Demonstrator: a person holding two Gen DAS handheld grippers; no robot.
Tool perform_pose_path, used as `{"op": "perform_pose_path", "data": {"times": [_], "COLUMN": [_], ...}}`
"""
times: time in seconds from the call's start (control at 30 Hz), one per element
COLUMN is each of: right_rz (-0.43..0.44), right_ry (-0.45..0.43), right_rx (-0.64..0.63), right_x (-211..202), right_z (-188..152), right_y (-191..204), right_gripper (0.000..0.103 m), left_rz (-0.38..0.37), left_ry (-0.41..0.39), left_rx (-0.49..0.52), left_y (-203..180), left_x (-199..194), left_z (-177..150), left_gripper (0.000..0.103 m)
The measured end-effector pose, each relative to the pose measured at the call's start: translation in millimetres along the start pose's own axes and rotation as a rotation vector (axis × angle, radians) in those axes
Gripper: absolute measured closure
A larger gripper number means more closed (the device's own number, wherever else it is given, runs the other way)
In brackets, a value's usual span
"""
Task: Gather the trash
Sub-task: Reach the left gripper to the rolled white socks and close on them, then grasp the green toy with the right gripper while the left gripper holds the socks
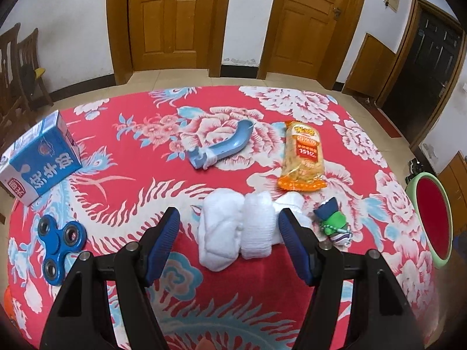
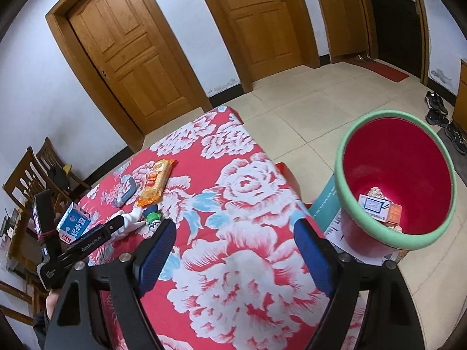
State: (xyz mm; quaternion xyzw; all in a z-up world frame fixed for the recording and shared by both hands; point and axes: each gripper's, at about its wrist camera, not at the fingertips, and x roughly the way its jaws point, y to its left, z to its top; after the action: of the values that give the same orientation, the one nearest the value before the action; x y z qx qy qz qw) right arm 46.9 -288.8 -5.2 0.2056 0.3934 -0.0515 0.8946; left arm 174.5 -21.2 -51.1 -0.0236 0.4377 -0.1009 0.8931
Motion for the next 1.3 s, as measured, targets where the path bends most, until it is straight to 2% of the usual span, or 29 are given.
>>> {"op": "perform_pose_path", "data": {"times": [0.23, 0.3, 0.4, 0.47, 0.67, 0.83, 0.97, 1.13, 1.3], "right_rz": [-0.001, -0.003, 0.0, 0.007, 0.018, 0.05, 0.06, 0.063, 0.056], "right_ry": [0.018, 0.026, 0.042, 0.055, 0.09, 0.135, 0.157, 0.172, 0.18], "right_rx": [-0.069, -0.085, -0.105, -0.121, -0.191, -0.245, -0.287, -0.318, -0.344], "right_x": [18, 24, 33, 39, 61, 83, 97, 109, 117], "right_z": [2, 2, 1, 1, 0, -4, -9, -13, -18], "right_y": [25, 32, 41, 48, 74, 95, 108, 118, 124], "right_gripper": [0.018, 0.018, 0.018, 0.018, 0.018, 0.031, 0.038, 0.052, 0.059], "left_rz": [-0.044, -0.057, -0.105, -0.123, -0.051, 0.006, 0.004, 0.013, 0.018], "left_ry": [0.026, 0.008, 0.006, -0.002, -0.04, -0.07, -0.075, -0.085, -0.085], "left_rx": [-0.072, -0.087, -0.09, -0.106, -0.139, -0.152, -0.172, -0.168, -0.16], "left_y": [11, 13, 12, 15, 29, 39, 44, 42, 40], "left_x": [8, 5, 3, 1, -8, -14, -14, -15, -14], "left_z": [-2, -2, -2, -2, 1, 2, 2, 3, 2], "left_gripper": [0.035, 0.048, 0.061, 0.066, 0.071, 0.071, 0.071, 0.071, 0.071]}}
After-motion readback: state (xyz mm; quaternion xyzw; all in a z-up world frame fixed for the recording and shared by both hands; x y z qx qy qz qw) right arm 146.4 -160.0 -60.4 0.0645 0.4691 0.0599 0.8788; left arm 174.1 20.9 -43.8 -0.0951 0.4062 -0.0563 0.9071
